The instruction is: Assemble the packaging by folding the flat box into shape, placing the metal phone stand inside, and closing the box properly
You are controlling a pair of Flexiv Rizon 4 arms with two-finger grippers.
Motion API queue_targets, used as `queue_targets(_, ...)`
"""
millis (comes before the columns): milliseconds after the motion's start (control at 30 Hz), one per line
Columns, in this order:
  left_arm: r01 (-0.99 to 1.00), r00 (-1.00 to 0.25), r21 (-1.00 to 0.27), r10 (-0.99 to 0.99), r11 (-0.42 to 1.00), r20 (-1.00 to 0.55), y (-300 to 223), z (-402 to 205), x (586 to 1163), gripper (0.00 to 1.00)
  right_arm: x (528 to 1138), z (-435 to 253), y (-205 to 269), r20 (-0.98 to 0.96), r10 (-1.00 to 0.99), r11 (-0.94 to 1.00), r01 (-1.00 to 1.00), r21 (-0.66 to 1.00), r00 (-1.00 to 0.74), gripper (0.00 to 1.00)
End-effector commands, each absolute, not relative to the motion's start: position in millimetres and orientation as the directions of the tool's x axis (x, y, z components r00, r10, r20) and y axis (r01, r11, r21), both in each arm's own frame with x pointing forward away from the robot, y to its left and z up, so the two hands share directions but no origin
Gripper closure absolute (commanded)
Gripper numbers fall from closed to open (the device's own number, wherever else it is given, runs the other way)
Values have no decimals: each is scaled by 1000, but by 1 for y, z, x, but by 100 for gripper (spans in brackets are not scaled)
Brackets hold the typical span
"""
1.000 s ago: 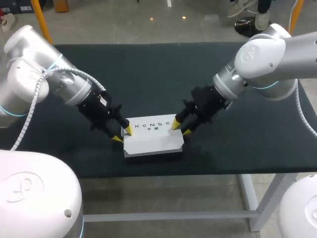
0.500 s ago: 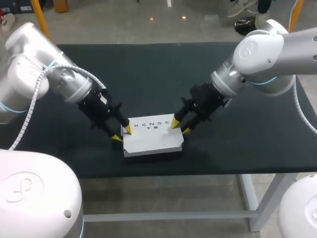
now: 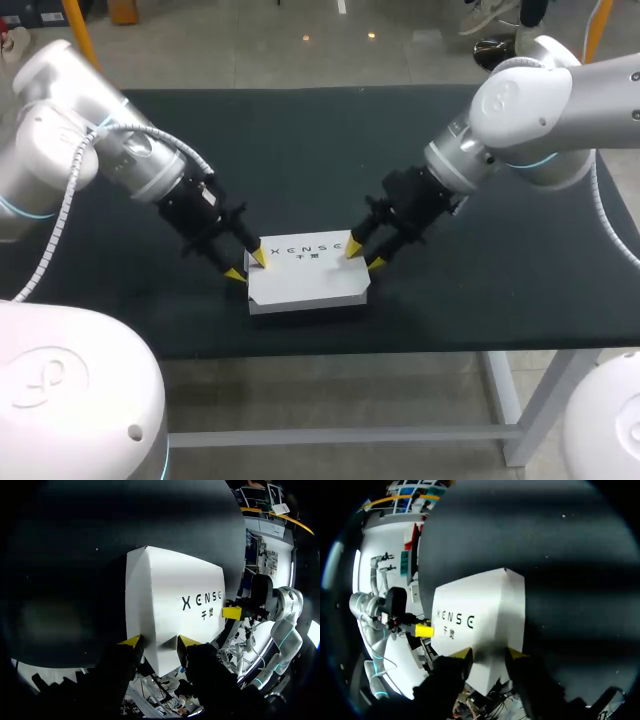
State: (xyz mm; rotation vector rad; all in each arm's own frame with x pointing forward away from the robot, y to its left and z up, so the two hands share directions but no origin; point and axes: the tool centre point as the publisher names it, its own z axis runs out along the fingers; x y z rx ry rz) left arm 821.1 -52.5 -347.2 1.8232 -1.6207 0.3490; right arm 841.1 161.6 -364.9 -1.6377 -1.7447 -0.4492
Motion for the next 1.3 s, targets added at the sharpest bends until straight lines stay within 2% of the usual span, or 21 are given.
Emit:
queue_targets(33,-952,197,307,-780,-6,594,-58,-346,824,53,843,-363,167,687,726,153,965,-215,37,53)
queue_targets(667,-942,212,336,-785,-6,582,-54,-336,829,53,845,-356,164,676,735,151,962,-226,44,53)
queue_targets(1300,-899,258,437,-784,20,565,-56,-330,843,53,857,-350,168,667,740,164,940,-300,83,54)
